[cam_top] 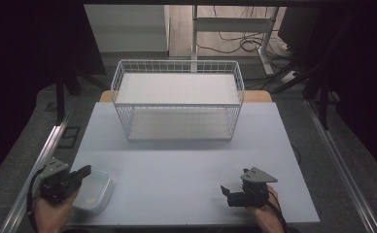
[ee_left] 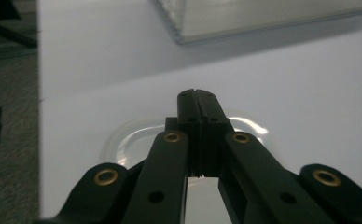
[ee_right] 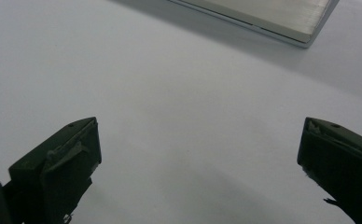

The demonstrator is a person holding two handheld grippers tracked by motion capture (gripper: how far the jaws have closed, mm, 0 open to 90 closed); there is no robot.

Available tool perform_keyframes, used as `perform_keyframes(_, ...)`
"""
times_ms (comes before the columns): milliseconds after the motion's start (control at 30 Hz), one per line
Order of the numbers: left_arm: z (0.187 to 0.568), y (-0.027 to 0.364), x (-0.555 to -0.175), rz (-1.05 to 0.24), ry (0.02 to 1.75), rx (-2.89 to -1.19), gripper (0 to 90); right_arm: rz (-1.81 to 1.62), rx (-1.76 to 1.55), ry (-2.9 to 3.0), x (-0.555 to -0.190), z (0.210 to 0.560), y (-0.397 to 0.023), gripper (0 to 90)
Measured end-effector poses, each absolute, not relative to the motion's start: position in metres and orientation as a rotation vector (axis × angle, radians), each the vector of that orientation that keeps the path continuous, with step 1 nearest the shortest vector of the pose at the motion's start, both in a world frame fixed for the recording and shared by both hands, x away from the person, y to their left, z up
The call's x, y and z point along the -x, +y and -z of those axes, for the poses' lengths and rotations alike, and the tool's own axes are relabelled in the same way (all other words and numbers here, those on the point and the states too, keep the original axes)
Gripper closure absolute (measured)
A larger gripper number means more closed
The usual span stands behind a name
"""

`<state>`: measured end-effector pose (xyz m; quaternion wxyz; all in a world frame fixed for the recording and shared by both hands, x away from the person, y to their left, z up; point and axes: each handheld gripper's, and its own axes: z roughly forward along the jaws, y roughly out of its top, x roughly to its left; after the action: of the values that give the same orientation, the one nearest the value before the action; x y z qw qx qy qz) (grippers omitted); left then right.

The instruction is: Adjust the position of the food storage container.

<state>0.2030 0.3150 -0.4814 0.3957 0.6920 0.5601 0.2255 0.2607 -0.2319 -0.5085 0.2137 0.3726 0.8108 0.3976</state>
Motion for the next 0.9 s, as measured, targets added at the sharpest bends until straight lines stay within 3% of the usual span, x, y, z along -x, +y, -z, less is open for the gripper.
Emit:
perform_keyframes(200, 0.494, 0.346, -0.206, -0.607, 1.566, -1.673, 90.0, -1.07, -1.066, 2.256, -0.262, 0.51, -0.232, 0.0)
perform_keyframes(433, 0.508, 0.354, -0.218, -0.573, 1.661, -1.688, 90.0, -1.058, -1.077, 2.264, -0.262, 0.51, -0.232, 0.0)
perform_keyframes(900, 0.506, 0.31, -0.251, -0.546, 1.552, -1.857, 90.0, -1.022, -1.079, 2.29, -0.263, 0.513, -0.23, 0.0)
